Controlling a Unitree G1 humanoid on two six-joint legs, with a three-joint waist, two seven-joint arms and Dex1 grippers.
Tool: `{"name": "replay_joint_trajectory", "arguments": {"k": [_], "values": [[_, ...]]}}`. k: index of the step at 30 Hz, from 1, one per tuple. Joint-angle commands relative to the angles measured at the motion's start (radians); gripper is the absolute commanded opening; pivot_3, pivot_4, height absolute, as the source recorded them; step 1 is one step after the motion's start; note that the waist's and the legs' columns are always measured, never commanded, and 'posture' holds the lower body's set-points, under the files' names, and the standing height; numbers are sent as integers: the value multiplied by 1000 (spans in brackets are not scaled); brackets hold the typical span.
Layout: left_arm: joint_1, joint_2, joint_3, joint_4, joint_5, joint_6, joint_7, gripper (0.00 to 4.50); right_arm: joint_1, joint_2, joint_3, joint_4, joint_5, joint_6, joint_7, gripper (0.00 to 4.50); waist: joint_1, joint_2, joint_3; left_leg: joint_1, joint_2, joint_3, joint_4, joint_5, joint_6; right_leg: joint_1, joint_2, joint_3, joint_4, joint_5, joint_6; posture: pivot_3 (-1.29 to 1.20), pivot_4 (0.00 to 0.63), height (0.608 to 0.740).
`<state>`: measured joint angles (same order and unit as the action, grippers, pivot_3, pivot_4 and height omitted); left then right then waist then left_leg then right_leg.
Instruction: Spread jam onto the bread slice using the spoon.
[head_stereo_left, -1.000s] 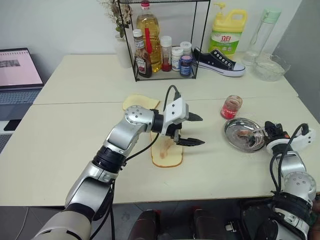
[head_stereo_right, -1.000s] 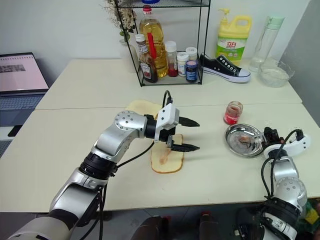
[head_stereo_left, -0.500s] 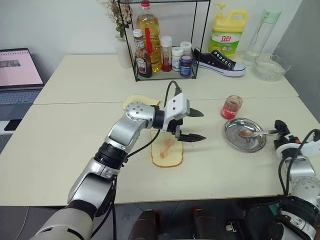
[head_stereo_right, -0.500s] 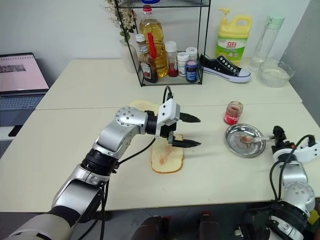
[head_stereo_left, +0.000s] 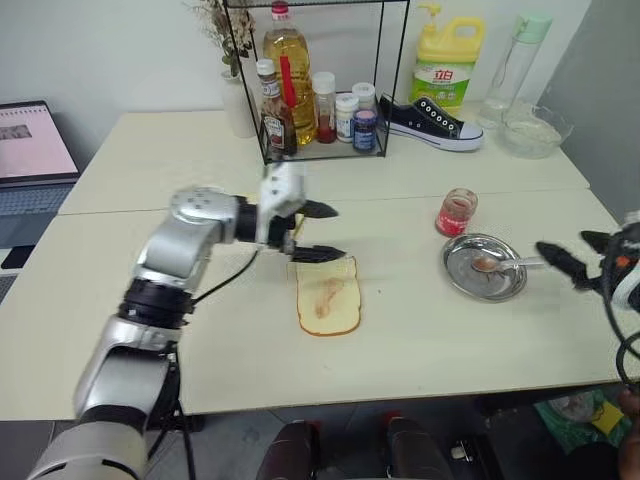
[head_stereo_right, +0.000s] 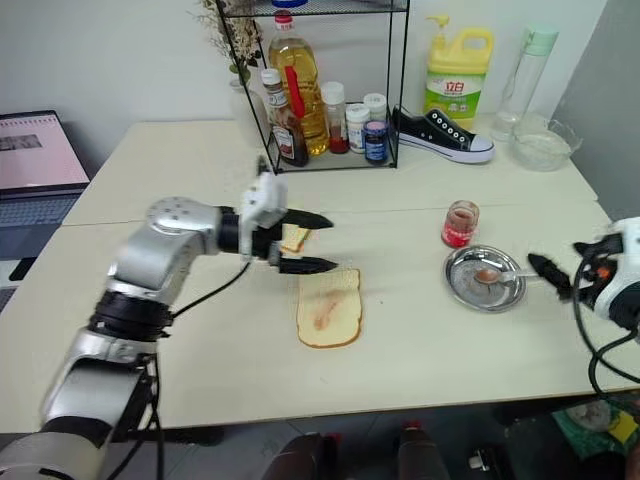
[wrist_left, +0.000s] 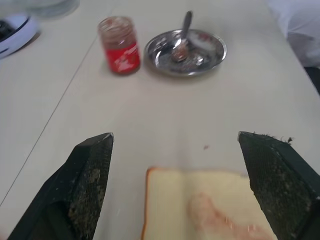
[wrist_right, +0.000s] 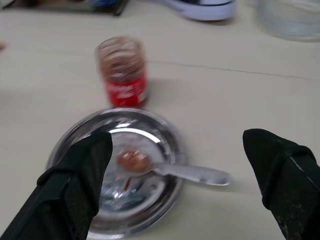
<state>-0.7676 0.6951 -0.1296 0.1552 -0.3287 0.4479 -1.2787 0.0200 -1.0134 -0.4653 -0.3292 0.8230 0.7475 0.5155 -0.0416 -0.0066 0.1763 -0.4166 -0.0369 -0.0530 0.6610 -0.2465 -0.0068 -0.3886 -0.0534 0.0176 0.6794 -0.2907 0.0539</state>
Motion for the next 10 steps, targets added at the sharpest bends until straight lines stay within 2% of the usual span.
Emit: {"name": "replay_joint_trajectory", "arguments": {"k": [1,5,8,10], "values": [[89,133,115,-135,-69,125,-12,4145,-51,-74,12,-130,93,49,156,4467,-1,-1,0,0,0,0,0,0,0,0,0,0,0,0,0,0,150,740],[277,261,256,-297,-152,274,24,4145,-173,-75,89,-160,145,96,187,4467,10,-5,3,0,1,-2,1,0,0,1,-1,-1,0,0,0,0,150,740],[432,298,346,-400,-172,306,68,4145,-216,-49,142,-165,134,103,193,4467,24,-7,4,0,0,-4,1,0,0,2,-4,0,-1,0,0,0,150,740],[485,286,388,-449,-184,315,114,4145,-233,-27,181,-159,107,94,191,4467,31,-8,5,0,-1,-4,1,0,0,2,-8,-1,-2,0,0,0,150,740]]}}
